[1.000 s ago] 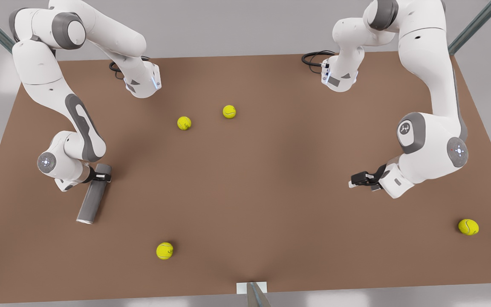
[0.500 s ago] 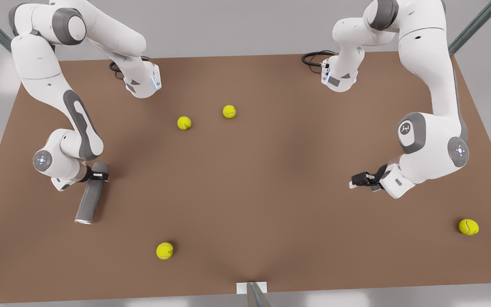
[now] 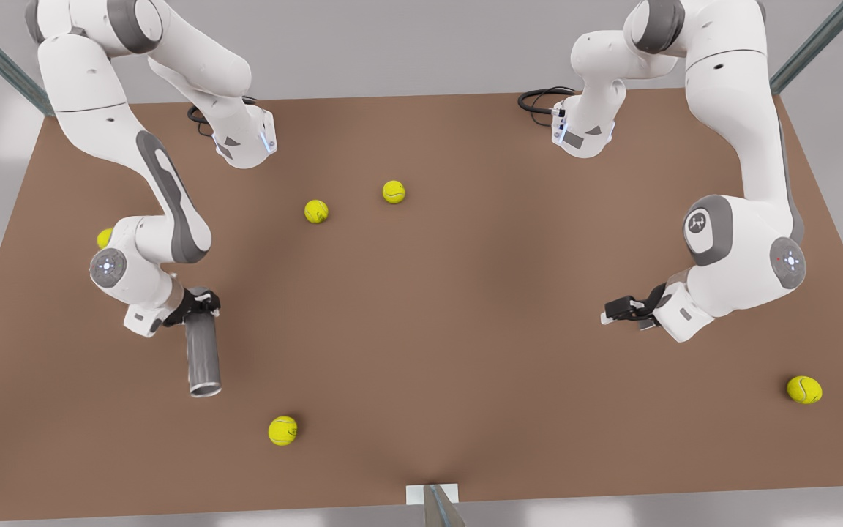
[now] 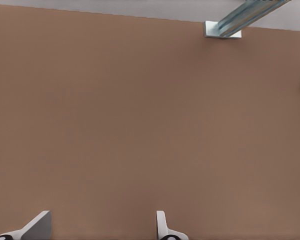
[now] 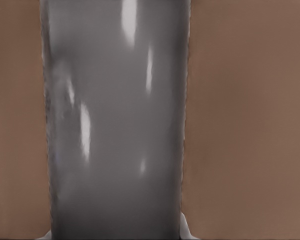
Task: Put the tennis tube upright
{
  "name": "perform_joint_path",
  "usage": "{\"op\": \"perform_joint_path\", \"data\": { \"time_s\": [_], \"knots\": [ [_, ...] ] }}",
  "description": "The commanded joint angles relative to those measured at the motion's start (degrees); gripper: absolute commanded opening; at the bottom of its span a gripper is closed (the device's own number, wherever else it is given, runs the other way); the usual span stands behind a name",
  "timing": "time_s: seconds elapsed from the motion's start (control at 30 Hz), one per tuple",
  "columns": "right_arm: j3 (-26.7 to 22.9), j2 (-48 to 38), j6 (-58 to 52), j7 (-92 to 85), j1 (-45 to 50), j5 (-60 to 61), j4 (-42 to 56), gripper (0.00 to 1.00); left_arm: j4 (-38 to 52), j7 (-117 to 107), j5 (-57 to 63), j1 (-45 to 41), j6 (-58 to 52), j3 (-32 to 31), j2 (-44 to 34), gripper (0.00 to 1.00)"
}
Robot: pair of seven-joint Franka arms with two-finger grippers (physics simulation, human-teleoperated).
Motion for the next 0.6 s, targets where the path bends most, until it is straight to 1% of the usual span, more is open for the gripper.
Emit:
{"op": "perform_joint_path", "data": {
  "time_s": [0.0,0.17,0.27,0.43,0.57],
  "knots": [
    [-0.03,0.09,-0.04,-0.12,0.91,-0.10,0.40,0.76,0.00,0.00,-0.01,0.09,0.00,0.00,0.08,0.99],
    [0.05,1.06,0.22,-3.55,9.88,4.38,3.74,0.76,0.00,0.35,-0.01,0.18,0.09,0.00,0.43,0.99],
    [0.05,1.50,0.66,-7.05,14.44,4.56,4.62,0.76,0.00,0.26,-1.94,0.18,0.09,0.00,0.61,0.99],
    [-0.21,2.64,2.94,-19.44,19.90,4.47,4.62,0.76,0.00,0.26,-1.85,0.26,0.00,0.09,0.44,0.99],
    [-0.12,2.55,2.94,-22.80,23.68,4.47,4.44,0.76,-0.26,0.18,-2.03,0.35,-0.09,0.09,0.44,1.00]
  ]
}}
